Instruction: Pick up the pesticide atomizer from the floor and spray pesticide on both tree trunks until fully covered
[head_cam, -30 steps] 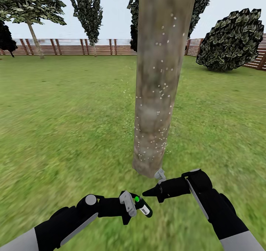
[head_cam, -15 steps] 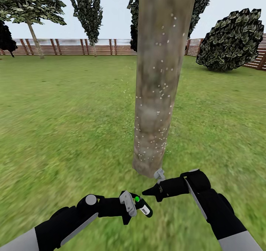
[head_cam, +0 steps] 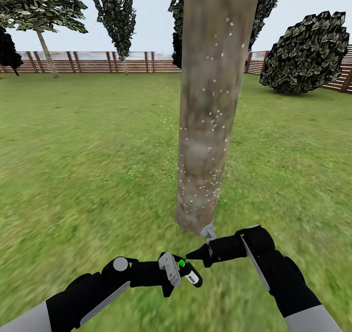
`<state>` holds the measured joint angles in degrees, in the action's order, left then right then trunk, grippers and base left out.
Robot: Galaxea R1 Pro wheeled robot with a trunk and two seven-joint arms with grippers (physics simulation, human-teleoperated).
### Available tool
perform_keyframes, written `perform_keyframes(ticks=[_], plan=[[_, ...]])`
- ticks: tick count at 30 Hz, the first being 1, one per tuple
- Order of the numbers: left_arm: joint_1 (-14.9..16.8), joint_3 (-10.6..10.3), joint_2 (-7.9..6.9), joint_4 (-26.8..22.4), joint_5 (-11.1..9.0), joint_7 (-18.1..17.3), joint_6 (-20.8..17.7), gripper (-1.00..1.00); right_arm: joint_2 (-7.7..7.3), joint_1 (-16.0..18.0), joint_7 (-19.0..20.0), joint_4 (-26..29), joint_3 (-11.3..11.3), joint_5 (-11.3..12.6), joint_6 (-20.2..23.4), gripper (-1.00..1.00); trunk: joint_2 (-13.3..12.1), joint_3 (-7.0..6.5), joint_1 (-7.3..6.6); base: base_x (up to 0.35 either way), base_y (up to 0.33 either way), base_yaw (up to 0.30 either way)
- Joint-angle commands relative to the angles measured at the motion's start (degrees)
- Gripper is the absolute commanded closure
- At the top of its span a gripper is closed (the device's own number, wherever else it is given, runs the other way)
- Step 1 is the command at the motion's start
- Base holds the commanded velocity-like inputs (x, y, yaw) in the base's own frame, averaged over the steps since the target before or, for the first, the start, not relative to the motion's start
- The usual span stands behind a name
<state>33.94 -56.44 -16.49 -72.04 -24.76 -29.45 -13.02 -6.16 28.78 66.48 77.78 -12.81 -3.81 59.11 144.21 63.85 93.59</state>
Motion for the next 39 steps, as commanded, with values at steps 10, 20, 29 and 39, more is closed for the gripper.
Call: perform_keyframes(ticks=[10, 20, 29, 39], plan=[[0.1, -0.1, -0.04, -0.1, -0.6, 0.0, -0.5, 1.00, 0.09, 0.0, 0.1, -0.1, 0.0, -0.4, 0.3, 1.00, 0.0, 0.05, -0.01, 0.000, 0.000, 0.000], [0.0, -0.1, -0.04, -0.2, -0.6, 0.0, -0.5, 1.00, 0.18, 0.0, -2.9, -1.6, -0.1, 0.0, 0.3, 1.00, 0.0, 0.05, -0.01, 0.000, 0.000, 0.000], [0.1, -0.1, -0.04, -0.3, -0.6, 0.0, -0.5, 1.00, 0.28, 0.0, -3.1, -1.7, -0.2, 0.0, 0.3, 1.00, 0.0, 0.05, -0.01, 0.000, 0.000, 0.000], [0.0, -0.1, -0.04, -0.3, -0.6, 0.0, -0.5, 1.00, 1.82, 0.0, -3.5, -2.5, -0.6, -0.2, 0.3, 1.00, 0.0, 0.05, -0.01, 0.000, 0.000, 0.000]])
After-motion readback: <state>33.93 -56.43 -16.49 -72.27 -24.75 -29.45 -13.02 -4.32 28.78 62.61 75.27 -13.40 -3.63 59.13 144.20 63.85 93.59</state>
